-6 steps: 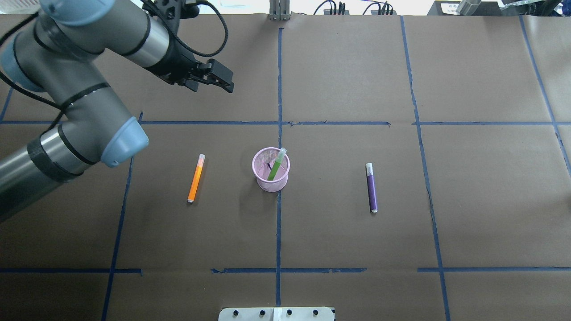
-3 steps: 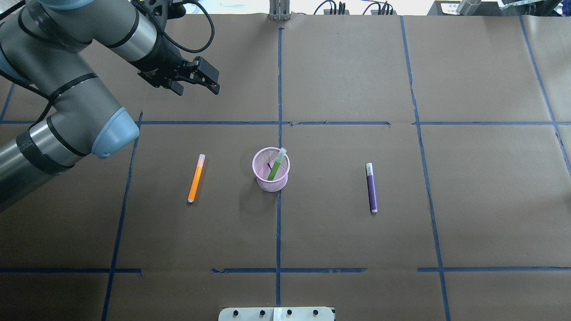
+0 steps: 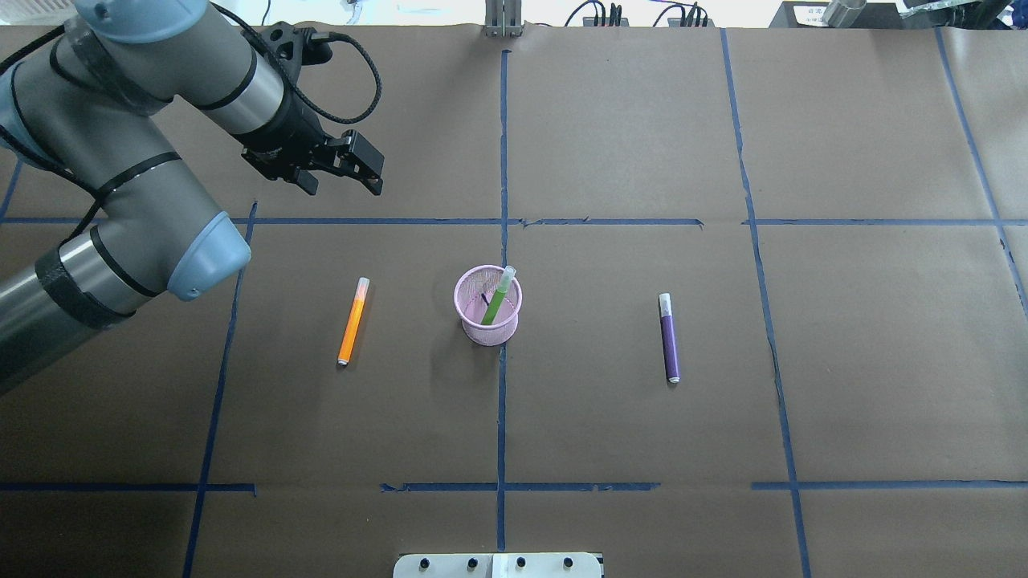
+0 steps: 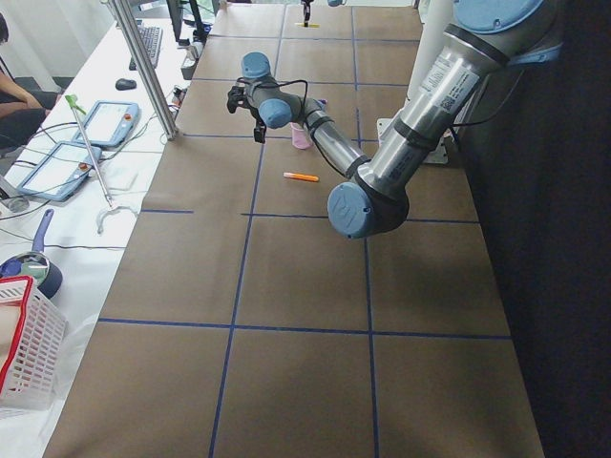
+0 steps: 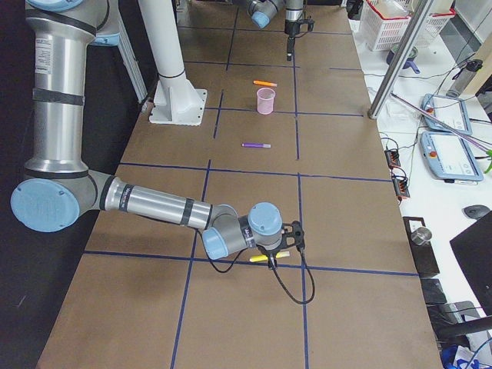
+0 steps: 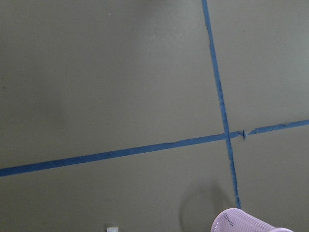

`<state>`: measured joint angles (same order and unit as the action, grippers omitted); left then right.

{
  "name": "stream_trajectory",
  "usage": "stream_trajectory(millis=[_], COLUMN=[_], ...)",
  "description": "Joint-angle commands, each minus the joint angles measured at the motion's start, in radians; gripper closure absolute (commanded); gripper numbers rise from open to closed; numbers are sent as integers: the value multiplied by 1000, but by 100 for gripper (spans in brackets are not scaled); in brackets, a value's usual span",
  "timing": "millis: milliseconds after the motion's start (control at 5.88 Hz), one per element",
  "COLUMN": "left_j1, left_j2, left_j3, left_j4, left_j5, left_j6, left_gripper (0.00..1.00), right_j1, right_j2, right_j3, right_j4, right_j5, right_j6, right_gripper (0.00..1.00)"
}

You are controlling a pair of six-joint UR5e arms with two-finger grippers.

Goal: Collect pens into pen holder
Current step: 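Raise the left gripper away from the cup toward the orange highlighter, then lower the left gripper to the orange highlighter while the right brings yellow in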

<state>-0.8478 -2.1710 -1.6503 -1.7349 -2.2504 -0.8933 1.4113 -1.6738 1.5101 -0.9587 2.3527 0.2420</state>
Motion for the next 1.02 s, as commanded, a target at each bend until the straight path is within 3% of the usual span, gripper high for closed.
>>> stream_trajectory(millis=[0,340,681,851], left_j1=[80,63,74,126], left_j2=[10,7,13,13], left_j3=[6,-45,-31,-26], left_j4=[86,251,285,278], left_j5=[63,63,72,140], left_j6=[77,268,314,301], left_gripper=[0,0,0,0], right_j1=[6,3,-21,-97], right_j2=[34,92,164,211], right_j3=[263,323,335,364], right_j4=[-69,-81,-80,-80], right_j5=[-1,-6,-10,-29], right_j6=[110,137,157,275], right_gripper=[100,100,99,99])
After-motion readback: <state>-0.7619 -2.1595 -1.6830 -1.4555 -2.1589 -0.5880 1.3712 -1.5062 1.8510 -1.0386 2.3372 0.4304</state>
